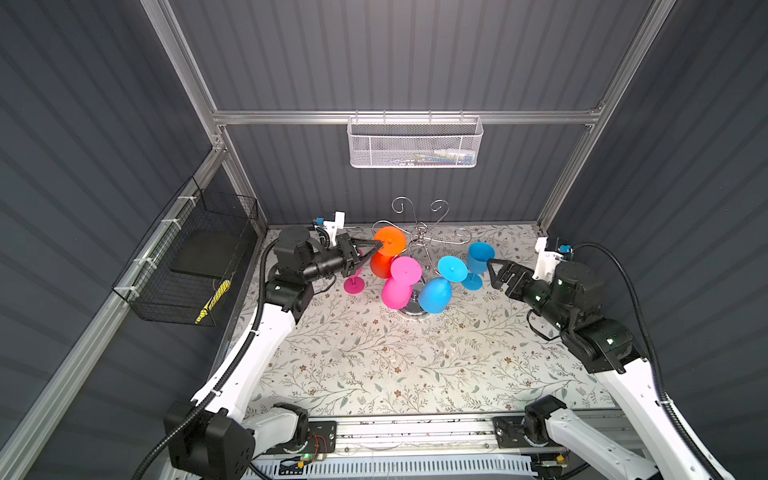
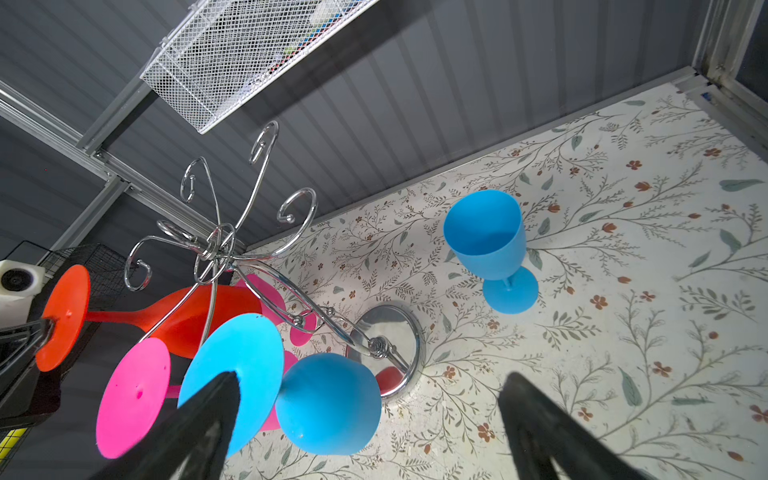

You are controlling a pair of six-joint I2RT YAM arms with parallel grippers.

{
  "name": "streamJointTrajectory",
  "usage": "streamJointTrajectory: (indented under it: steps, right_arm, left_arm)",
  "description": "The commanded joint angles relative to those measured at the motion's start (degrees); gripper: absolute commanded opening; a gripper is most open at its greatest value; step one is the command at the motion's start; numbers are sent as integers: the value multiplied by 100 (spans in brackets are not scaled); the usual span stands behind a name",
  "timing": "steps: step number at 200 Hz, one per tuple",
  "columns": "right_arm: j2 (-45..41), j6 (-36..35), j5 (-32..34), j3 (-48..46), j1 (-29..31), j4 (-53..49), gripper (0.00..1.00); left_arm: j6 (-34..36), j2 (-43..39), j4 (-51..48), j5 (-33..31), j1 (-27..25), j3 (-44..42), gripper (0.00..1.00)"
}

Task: Take the wine glass off the wine glass rack
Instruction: 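Work the orange glass up off its hook with the left gripper, then lift the orange glass clear of the rack with the left gripper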

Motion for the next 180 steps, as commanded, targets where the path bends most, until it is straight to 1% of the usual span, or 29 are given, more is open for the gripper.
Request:
streamJointTrajectory:
  steps: [1,38,78,121,125,158,180]
  right_arm:
    - [-79,-14,-54,-37,-14,-59,99]
    - [-134,-80,-26,-28,-14,-103,99]
    - [-150,-99,-54,-28,-14,-110,99]
    - [-200,-111,-23,-28,-14,-134,99]
    - [-211,-103,-19,-28,-14,-134,99]
    - [-374,-48,53,-114,-14,-133,99]
    - [-442,-14,76,-108,-14,-198,99]
  left_arm:
    - [242,-412,-304,-380,-39,-189,0]
    - [322,-850,-668,-828,-38,-402,0]
    - [817,-1209,-1505,-1558,-30,-219,0]
    - [1705,-1476,-2417,-2463,-29,207,0]
    - [1792,-1487,-2509,-2684,-30,250,0]
    - [2654,-1521,-3064,-3250,-30,775,0]
    - [3353,-1445,-3269,-3445,-30,1191,0]
